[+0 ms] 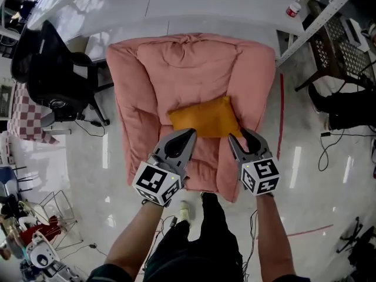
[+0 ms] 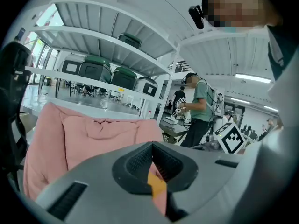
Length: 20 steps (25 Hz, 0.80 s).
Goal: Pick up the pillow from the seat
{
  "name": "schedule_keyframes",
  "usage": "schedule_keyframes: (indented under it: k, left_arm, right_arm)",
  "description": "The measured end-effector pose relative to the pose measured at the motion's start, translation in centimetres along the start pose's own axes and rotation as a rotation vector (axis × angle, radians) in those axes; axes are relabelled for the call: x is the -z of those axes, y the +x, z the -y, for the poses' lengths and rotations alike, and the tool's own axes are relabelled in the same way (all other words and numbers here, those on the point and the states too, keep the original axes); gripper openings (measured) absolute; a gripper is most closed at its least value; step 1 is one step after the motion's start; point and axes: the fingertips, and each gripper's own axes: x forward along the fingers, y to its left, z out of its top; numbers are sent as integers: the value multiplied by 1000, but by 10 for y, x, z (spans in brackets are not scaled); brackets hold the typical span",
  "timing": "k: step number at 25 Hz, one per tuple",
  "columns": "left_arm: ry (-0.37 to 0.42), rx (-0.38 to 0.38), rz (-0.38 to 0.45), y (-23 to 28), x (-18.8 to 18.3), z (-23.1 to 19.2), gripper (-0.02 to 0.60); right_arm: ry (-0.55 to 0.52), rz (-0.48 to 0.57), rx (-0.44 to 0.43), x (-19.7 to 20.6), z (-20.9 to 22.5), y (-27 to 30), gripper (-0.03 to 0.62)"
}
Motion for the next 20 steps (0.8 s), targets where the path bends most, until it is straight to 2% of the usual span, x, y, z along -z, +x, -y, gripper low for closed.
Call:
schedule_keyframes:
  k: [11, 14, 20]
  left_arm:
    - [-39, -1, -31, 31, 27, -6, 0]
    - [-41, 2, -39, 38, 32, -6, 0]
    - [-46, 4, -55, 42, 39, -9, 0]
  right_arm:
    - [-12, -112, -16, 56, 32, 43, 187]
    - [-13, -144, -22, 72, 37, 55, 229]
    - [-2, -181, -32, 92, 48, 79, 247]
